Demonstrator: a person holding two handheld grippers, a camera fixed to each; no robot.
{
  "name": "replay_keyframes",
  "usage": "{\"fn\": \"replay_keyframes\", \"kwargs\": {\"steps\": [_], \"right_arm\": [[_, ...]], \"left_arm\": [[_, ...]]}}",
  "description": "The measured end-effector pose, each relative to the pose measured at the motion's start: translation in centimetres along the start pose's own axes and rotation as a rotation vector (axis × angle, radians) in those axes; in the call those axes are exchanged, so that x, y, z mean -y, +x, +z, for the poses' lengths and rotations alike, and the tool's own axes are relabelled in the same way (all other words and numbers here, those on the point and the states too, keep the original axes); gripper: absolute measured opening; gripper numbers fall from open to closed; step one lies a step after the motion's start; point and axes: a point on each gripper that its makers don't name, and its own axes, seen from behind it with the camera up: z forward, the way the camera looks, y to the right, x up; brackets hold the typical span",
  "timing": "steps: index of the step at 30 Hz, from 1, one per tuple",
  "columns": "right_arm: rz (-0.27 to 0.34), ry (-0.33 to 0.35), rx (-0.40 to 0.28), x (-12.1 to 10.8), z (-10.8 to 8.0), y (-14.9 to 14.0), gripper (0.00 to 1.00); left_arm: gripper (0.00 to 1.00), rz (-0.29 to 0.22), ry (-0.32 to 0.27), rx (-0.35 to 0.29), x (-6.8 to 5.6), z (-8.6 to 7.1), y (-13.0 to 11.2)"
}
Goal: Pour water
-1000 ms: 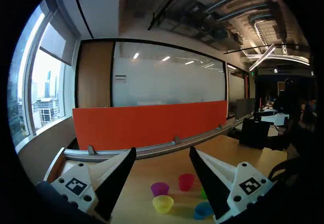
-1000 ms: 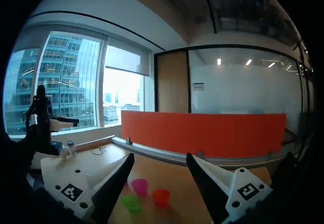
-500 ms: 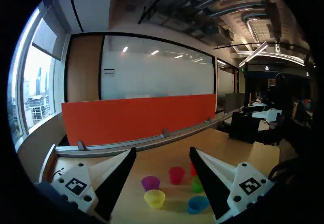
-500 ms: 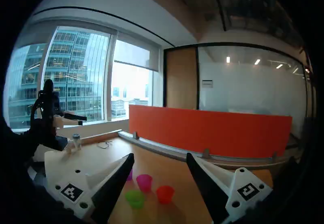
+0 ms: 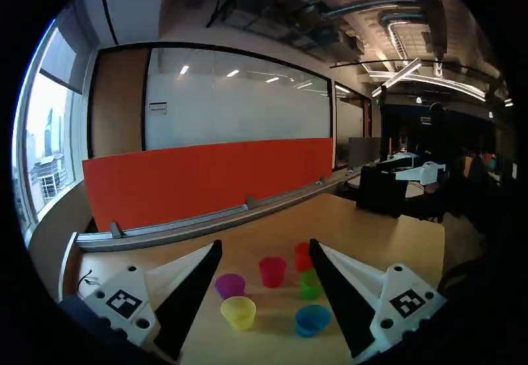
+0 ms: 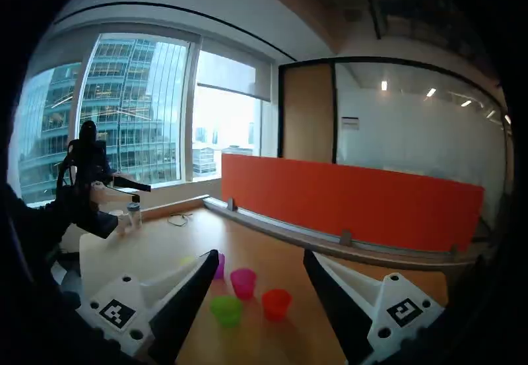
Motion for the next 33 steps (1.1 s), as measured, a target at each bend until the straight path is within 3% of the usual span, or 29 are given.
{"fn": "replay_keyframes", "kwargs": {"steps": [18,33], "right_arm": [[-0.044,0.053,0.1,1.0,0.9,-4.8,1.0],[-0.043,0.092,0.162,1.5,2.3,-8.8,1.0]], "left_arm": [[0.98,0.038,-0.085,0.07,-2.5,1.0,-4.3],[0.98,0.06,-0.123,0.142,-4.0,2.0,-9.5]]}}
